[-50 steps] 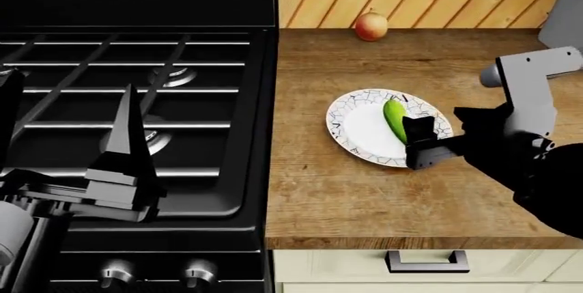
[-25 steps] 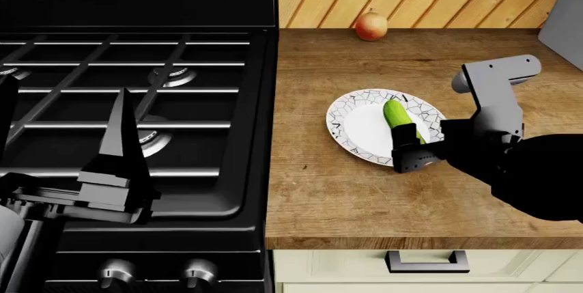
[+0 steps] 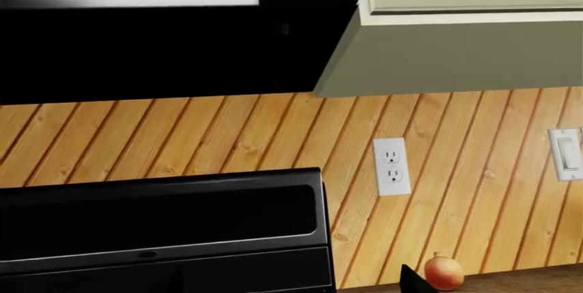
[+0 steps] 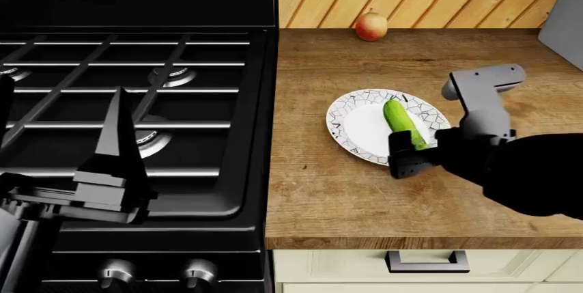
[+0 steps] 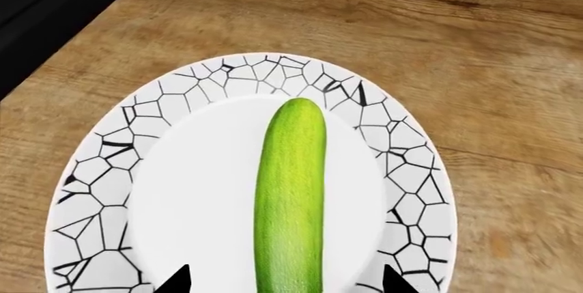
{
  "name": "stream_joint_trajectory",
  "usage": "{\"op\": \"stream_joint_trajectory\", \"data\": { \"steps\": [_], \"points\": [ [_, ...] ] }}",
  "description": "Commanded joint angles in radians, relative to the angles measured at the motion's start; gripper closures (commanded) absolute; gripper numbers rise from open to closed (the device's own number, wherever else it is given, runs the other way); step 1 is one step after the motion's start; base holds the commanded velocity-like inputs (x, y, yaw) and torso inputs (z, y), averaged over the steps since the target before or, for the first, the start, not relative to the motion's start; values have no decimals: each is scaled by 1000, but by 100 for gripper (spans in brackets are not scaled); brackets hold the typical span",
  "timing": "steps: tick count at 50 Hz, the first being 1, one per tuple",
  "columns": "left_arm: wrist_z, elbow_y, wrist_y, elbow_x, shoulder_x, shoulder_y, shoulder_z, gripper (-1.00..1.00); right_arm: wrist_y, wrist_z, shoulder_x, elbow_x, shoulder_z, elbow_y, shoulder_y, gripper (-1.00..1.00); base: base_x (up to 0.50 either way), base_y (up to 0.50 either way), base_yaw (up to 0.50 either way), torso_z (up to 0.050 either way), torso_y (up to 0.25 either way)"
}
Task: Pick the zucchini from the counter and place it in the microwave.
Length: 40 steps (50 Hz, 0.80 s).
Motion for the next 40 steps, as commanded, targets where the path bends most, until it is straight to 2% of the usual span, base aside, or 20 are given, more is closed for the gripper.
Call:
{"op": "stream_joint_trajectory", "data": {
  "steps": [1,37,38,40],
  "points": [
    [-3,-1,13,0,-8,11,-6,-100,1,-4,-11,-7,-31,15,11,-100,0,0,0,0,0],
    [-9,-2,19,-5,-19,4,3,-100,-32,-39,-20,-53,-103,77,12,-100,0,0,0,0,0],
    [-9,-2,21,-4,-20,7,2,-100,-33,-38,-18,-54,-105,73,10,100,0,0,0,0,0],
    [-10,-4,26,-3,-22,13,-2,-100,-36,-35,-17,-53,-103,71,8,100,0,0,0,0,0]
  ]
}}
